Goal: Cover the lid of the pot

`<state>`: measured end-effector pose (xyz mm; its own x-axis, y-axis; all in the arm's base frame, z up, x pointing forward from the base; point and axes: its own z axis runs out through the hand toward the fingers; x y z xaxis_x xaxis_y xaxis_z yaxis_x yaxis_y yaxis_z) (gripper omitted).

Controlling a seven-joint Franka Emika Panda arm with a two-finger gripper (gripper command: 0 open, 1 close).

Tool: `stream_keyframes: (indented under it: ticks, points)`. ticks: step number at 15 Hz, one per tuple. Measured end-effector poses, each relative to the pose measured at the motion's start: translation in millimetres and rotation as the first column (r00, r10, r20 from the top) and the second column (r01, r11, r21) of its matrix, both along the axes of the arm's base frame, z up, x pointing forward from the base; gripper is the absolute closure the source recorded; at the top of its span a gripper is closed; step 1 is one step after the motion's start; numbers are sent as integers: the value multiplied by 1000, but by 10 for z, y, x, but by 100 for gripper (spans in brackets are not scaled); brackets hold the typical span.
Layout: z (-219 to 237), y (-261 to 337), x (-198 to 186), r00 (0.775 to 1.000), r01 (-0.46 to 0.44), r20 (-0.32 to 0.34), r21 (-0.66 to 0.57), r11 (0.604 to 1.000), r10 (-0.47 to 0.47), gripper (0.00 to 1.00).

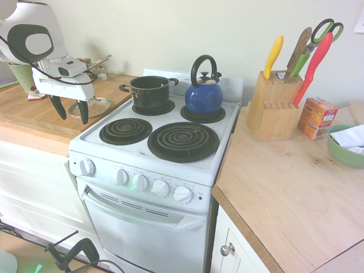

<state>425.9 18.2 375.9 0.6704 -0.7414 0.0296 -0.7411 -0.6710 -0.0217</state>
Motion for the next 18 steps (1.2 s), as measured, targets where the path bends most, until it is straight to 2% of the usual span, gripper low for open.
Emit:
stream_keyframes:
  ticks: [3,6,8,10,12,15,18]
  points:
    - [6,42,10,1000,-13,1,-6,1000,13,0]
    - [193,280,121,999,-11,42,-14,1000,12,0]
    - [392,525,256,997,22,74,-8,1000,-21,0]
    - [533,751,466,990,104,98,13,994,-105,0]
    - [558,882,737,972,206,105,37,978,-209,0]
    - [424,899,1085,927,356,115,33,934,-358,0]
    - [203,928,1206,895,436,99,13,900,-435,0]
